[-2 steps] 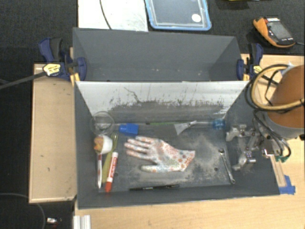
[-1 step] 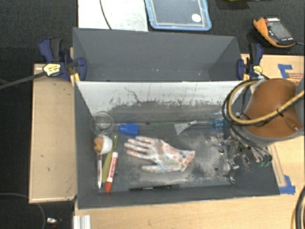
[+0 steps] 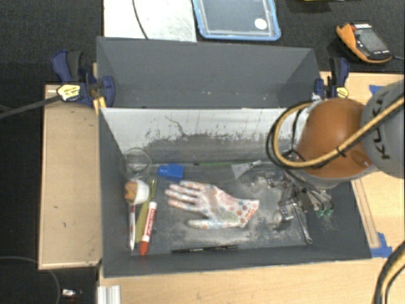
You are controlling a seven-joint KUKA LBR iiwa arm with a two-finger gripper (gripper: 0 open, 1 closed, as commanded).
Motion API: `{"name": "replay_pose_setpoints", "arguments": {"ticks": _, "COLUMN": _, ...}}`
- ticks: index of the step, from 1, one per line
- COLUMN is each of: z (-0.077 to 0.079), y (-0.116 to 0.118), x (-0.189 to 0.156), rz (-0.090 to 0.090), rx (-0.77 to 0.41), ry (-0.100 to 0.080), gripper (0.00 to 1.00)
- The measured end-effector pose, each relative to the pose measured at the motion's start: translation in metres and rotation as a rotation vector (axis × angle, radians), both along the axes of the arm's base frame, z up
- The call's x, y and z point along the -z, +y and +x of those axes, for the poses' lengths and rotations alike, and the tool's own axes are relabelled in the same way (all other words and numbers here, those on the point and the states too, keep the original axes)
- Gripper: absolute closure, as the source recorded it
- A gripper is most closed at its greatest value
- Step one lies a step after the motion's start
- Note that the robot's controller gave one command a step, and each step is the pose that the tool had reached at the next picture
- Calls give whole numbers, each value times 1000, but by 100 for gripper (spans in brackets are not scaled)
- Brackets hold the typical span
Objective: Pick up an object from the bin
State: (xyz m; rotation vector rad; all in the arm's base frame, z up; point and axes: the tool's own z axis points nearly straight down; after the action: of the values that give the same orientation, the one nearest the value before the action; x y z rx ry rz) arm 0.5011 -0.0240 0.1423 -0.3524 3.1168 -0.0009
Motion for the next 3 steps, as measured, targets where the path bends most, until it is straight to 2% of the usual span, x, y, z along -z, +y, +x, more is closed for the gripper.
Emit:
{"name": "replay_pose_setpoints", "arguments": {"ticks": 1, "z": 1, "y": 26, "x": 14, "rz": 0, "rx": -175, "ry": 4, "gripper": 0}}
{"name": "replay_pose_setpoints", "arguments": {"ticks": 2, "z": 6, "y": 45, "x": 49, "rz": 1, "rx": -82, "ry": 0, "gripper": 0}}
{"name": "replay_pose_setpoints", "arguments": {"ticks": 3, "z": 18, "y": 63, "x": 70, "rz": -2, "rx": -293, "ry": -5, "gripper": 100}}
